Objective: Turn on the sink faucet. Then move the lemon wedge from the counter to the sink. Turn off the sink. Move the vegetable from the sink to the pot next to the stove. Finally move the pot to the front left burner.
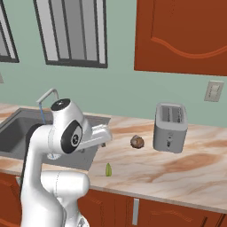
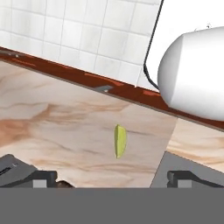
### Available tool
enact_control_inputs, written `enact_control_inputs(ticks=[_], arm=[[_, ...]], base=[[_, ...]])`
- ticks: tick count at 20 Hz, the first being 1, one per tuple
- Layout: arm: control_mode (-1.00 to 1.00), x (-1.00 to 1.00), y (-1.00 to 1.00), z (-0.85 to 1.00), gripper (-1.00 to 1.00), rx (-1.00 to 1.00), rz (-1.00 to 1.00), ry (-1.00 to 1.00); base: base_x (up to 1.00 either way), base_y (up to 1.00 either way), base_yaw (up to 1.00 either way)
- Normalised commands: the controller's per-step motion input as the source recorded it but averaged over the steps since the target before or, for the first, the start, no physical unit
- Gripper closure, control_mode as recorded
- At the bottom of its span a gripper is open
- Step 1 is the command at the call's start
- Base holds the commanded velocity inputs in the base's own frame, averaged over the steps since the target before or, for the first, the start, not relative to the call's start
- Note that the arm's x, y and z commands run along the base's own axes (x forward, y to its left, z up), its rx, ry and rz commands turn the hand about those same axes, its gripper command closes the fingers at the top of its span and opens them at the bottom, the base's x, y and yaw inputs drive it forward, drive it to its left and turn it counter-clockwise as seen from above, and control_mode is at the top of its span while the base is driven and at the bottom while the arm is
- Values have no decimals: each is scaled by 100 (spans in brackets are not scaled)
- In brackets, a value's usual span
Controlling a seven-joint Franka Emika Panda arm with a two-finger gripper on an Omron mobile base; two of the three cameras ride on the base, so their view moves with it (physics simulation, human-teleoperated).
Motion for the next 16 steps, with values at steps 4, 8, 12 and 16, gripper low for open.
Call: enact_control_inputs(ticks=[4,8,12,16], arm=[[-100,0,-15,-39,-100,5,-3,9],[-100,1,-11,-40,-100,5,-4,9],[-100,6,-9,-40,-100,4,-6,5],[-100,16,-10,-33,-100,4,-5,0]], base=[[0,0,0],[0,0,0],[0,0,0],[0,0,0]])
